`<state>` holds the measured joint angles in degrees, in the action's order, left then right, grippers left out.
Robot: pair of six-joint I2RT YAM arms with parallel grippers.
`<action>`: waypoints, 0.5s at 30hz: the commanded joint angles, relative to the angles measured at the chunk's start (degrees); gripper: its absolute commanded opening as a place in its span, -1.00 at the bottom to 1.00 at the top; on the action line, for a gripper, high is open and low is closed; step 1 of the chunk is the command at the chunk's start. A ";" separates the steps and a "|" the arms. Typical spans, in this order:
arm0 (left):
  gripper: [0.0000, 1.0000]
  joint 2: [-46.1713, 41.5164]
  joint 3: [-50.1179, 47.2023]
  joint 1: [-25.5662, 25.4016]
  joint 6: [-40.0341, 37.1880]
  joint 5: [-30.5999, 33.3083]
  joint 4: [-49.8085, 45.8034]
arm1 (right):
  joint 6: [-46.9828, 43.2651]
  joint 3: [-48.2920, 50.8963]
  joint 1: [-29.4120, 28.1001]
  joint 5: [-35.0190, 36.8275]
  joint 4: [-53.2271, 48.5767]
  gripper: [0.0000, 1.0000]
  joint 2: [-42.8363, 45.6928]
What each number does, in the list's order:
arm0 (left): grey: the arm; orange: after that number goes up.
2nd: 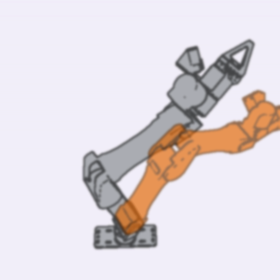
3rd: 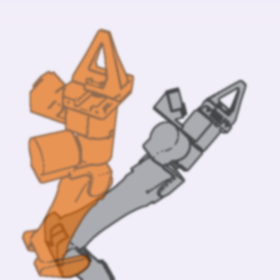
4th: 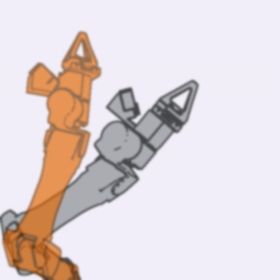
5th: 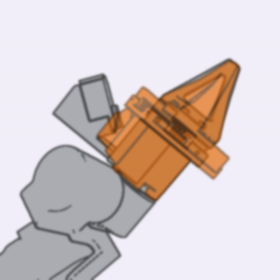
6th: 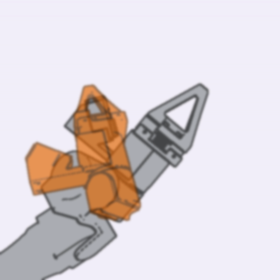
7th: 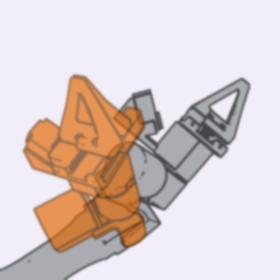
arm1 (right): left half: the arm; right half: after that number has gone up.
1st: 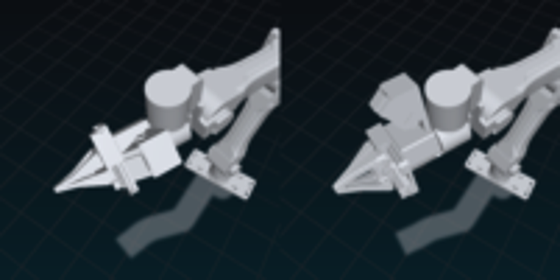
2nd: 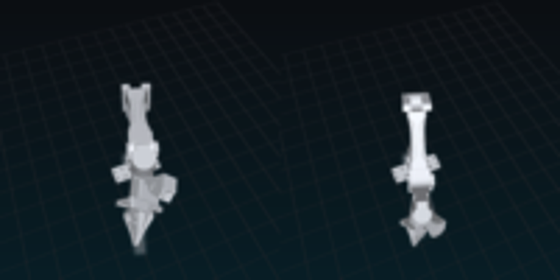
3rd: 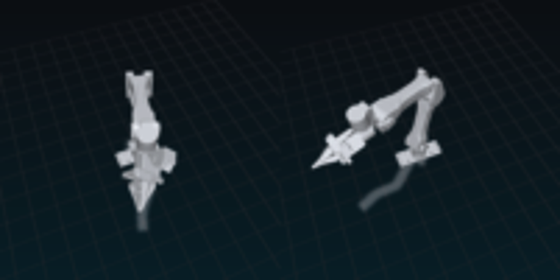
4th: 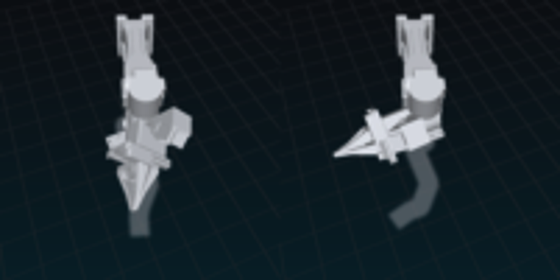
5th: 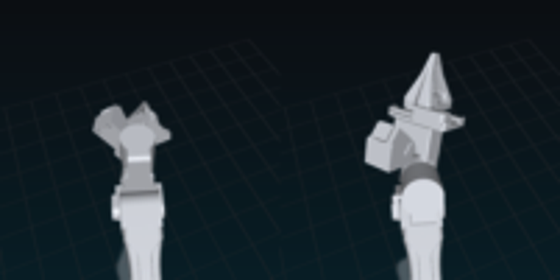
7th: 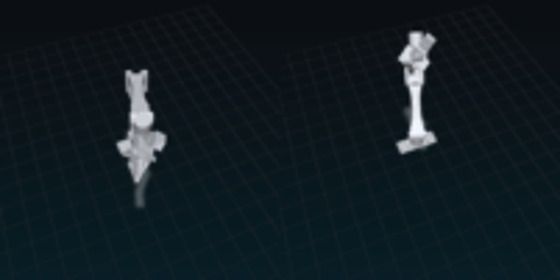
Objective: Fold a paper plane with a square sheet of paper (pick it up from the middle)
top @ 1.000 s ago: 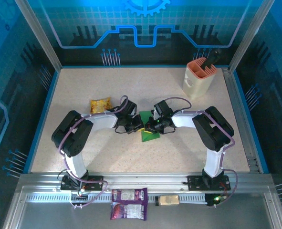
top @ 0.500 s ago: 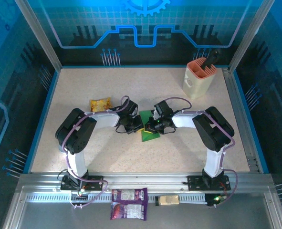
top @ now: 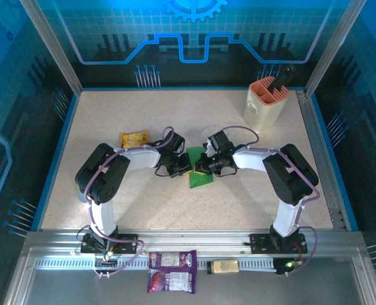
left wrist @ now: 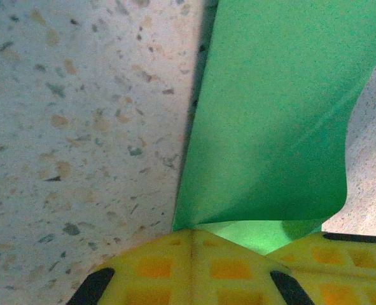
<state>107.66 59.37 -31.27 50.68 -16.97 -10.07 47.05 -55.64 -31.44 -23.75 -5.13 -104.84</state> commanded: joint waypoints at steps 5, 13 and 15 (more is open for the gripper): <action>-1.00 3.17 0.35 -0.44 -1.62 2.08 -4.26 | -1.92 0.41 1.81 3.89 -2.36 -0.90 -0.97; -1.00 3.70 1.93 -0.39 -1.86 1.86 -4.16 | -0.17 3.78 2.17 6.64 -0.97 -0.92 -3.70; -1.00 3.88 3.12 -0.40 -2.23 1.59 -4.25 | 0.64 4.92 2.17 7.35 0.22 -0.93 -3.91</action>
<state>108.75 61.34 -31.29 50.35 -16.95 -11.35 46.59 -53.76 -29.54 -19.99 -3.49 -106.08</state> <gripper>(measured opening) 0.052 0.065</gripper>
